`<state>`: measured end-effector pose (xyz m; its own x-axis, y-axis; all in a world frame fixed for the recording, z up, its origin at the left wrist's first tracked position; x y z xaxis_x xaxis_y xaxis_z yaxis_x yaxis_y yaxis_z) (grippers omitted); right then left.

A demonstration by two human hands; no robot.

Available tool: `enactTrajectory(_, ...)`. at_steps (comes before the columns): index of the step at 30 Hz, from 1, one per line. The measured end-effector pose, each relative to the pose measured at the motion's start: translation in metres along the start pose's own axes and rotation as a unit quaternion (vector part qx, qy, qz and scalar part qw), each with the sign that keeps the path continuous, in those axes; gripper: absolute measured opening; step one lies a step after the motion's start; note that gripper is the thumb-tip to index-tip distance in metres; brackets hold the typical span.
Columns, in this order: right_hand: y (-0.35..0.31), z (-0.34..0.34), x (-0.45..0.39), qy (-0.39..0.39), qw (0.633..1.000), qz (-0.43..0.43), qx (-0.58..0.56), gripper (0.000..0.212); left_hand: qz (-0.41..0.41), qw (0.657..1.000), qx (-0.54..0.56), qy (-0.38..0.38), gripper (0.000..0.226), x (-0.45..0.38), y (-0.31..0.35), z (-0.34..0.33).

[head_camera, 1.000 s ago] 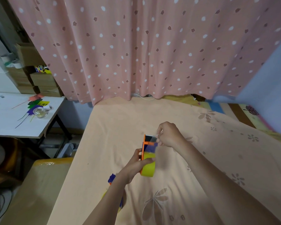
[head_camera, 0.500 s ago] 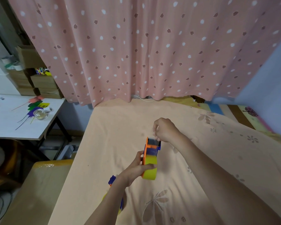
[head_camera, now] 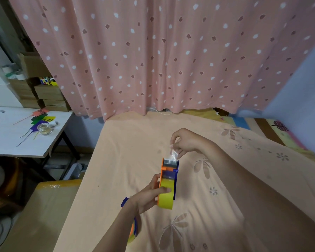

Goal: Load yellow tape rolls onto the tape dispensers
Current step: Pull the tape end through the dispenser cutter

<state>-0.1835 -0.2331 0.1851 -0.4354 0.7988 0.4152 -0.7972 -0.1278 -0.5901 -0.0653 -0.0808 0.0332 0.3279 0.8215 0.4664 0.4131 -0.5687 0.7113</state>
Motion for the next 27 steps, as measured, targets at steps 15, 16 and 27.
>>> enactTrajectory(15,0.026,0.011,-0.004,0.037,0.997,-0.058,-0.038,0.013,0.03,0.998,0.041,-0.037,0.062,0.011,0.009,-0.004)
enactTrajectory(16,0.03,0.007,-0.004,0.045,0.996,-0.065,-0.044,0.019,0.032,0.997,0.053,-0.043,0.063,0.012,0.007,-0.004)
enactTrajectory(27,0.061,-0.013,-0.003,-0.008,0.966,-0.015,-0.259,0.013,0.059,0.976,0.204,-0.047,0.055,0.016,0.003,0.019)
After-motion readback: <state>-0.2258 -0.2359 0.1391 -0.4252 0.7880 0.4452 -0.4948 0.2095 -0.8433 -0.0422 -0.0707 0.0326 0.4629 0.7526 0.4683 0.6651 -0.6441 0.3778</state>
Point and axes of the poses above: each hand's wrist, its own x-axis away from the middle knuckle, its own z-axis out of the back of the hand, y = z × x, the point moved 4 cm from there along -x, towards the middle knuckle, and after that the axes turned 12 degrees about x, right-handed, at the moved point
